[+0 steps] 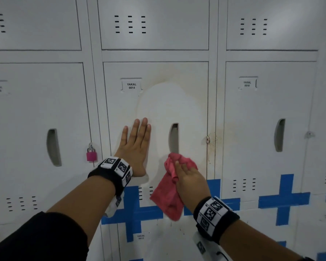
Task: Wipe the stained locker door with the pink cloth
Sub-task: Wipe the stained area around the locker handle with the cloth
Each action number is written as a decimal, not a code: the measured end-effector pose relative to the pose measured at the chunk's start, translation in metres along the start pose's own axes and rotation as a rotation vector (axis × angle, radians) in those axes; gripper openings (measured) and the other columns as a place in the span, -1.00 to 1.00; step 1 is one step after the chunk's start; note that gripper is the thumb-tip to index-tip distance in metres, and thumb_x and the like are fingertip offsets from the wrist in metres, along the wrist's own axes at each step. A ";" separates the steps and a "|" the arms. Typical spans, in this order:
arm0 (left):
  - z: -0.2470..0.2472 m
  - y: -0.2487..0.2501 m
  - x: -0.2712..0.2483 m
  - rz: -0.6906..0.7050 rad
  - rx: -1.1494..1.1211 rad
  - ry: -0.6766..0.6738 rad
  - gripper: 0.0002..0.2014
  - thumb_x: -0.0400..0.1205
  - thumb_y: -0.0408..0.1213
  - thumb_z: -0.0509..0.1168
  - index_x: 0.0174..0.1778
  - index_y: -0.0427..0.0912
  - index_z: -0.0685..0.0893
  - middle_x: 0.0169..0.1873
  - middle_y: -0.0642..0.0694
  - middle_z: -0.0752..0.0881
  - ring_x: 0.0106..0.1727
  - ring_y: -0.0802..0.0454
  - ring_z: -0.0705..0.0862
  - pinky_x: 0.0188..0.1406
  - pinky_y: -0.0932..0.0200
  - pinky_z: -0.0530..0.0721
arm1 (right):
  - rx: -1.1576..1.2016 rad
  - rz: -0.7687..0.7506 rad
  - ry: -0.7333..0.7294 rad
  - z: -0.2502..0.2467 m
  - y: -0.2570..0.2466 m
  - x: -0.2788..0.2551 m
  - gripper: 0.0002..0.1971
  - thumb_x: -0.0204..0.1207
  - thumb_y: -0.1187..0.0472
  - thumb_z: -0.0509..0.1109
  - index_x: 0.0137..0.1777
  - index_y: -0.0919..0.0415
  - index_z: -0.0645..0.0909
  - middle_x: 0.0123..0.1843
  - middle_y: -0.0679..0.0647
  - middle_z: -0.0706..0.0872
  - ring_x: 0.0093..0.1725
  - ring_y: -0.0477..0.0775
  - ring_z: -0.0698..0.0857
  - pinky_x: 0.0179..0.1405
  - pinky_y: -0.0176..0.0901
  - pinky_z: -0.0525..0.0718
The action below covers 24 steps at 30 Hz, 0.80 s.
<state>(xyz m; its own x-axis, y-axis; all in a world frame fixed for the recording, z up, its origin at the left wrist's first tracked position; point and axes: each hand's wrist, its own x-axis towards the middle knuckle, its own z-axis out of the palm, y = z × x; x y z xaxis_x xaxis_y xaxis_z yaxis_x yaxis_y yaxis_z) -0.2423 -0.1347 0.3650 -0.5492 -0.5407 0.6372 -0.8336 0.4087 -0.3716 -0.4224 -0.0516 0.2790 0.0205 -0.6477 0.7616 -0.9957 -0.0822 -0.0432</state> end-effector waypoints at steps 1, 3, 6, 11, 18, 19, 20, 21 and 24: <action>0.000 -0.001 0.000 0.004 -0.002 -0.003 0.29 0.13 -0.14 0.35 0.59 -0.34 -0.42 0.60 -0.28 -0.46 0.59 -0.27 -0.49 0.56 -0.38 -0.34 | 0.043 -0.024 0.034 -0.007 -0.001 0.000 -0.41 0.34 0.31 0.60 0.39 0.30 0.56 0.19 0.22 0.75 0.15 0.26 0.74 0.00 0.13 0.77; 0.000 0.000 0.000 0.011 -0.017 0.000 0.31 0.14 -0.09 0.40 0.60 -0.34 -0.39 0.61 -0.29 -0.43 0.60 -0.28 -0.46 0.56 -0.41 -0.29 | 0.214 -0.019 0.157 -0.030 -0.009 0.008 -0.55 0.54 0.25 0.45 0.43 0.19 0.54 0.24 0.09 0.71 0.15 -0.02 0.73 0.11 -0.07 0.73; -0.002 0.002 -0.002 0.017 -0.052 0.039 0.29 0.23 -0.04 0.45 0.61 -0.35 -0.35 0.64 -0.30 -0.34 0.64 -0.31 -0.36 0.57 -0.44 -0.20 | 0.478 0.040 0.431 -0.072 -0.015 0.043 -0.69 0.71 0.21 0.23 0.42 0.14 0.54 0.18 -0.11 0.64 -0.03 -0.56 0.52 0.03 -0.72 0.45; -0.006 0.002 -0.002 -0.001 -0.070 -0.005 0.30 0.23 -0.06 0.43 0.57 -0.35 -0.44 0.61 -0.29 -0.41 0.61 -0.28 -0.44 0.56 -0.43 -0.29 | 0.222 0.051 0.546 -0.080 0.003 0.122 -0.60 0.61 0.28 0.23 0.45 0.22 0.53 0.39 0.25 0.59 0.20 0.32 0.52 0.24 0.16 0.56; -0.004 0.000 -0.007 0.011 -0.125 0.058 0.21 0.21 -0.22 0.32 0.57 -0.39 -0.42 0.59 -0.32 -0.45 0.59 -0.40 -0.44 0.54 -0.36 -0.41 | -0.006 -0.220 0.306 -0.048 -0.039 0.121 -0.42 0.47 0.22 0.46 0.50 0.23 0.46 0.46 0.24 0.54 0.38 0.40 0.40 0.34 0.18 0.51; -0.004 -0.001 -0.007 0.008 -0.140 0.074 0.19 0.23 -0.24 0.31 0.57 -0.40 -0.41 0.59 -0.33 -0.44 0.59 -0.41 -0.44 0.55 -0.35 -0.40 | -0.046 -0.280 0.296 -0.042 -0.042 0.117 -0.43 0.45 0.22 0.48 0.48 0.22 0.49 0.45 0.21 0.56 0.34 0.36 0.43 0.33 0.13 0.50; -0.003 -0.002 -0.007 0.000 -0.165 0.090 0.16 0.25 -0.26 0.31 0.58 -0.40 -0.39 0.59 -0.33 -0.43 0.59 -0.40 -0.42 0.56 -0.34 -0.39 | -0.080 -0.336 0.297 -0.038 -0.042 0.112 -0.43 0.45 0.22 0.49 0.48 0.21 0.50 0.45 0.17 0.57 0.31 0.32 0.45 0.33 0.07 0.46; -0.001 -0.002 -0.008 -0.011 -0.201 0.107 0.14 0.26 -0.29 0.31 0.58 -0.41 -0.37 0.60 -0.32 -0.41 0.60 -0.40 -0.40 0.57 -0.32 -0.39 | -0.107 -0.397 0.288 -0.035 -0.042 0.106 -0.44 0.45 0.23 0.49 0.47 0.21 0.51 0.45 0.14 0.57 0.31 0.28 0.45 0.35 0.04 0.41; 0.001 -0.005 -0.015 -0.022 -0.280 0.102 0.23 0.20 -0.37 0.35 0.57 -0.35 -0.45 0.60 -0.27 -0.45 0.60 -0.38 -0.42 0.53 -0.25 -0.51 | -0.185 -0.611 0.223 -0.031 -0.031 0.087 -0.43 0.34 0.28 0.57 0.39 0.14 0.59 0.41 0.07 0.62 0.40 0.14 0.39 0.41 0.05 0.36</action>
<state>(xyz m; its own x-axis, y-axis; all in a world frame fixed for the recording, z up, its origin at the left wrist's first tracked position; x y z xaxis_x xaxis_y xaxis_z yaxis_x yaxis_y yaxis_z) -0.2305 -0.1296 0.3567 -0.5107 -0.4805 0.7129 -0.7884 0.5925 -0.1654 -0.3928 -0.0819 0.3662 0.5856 -0.3524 0.7300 -0.8105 -0.2403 0.5342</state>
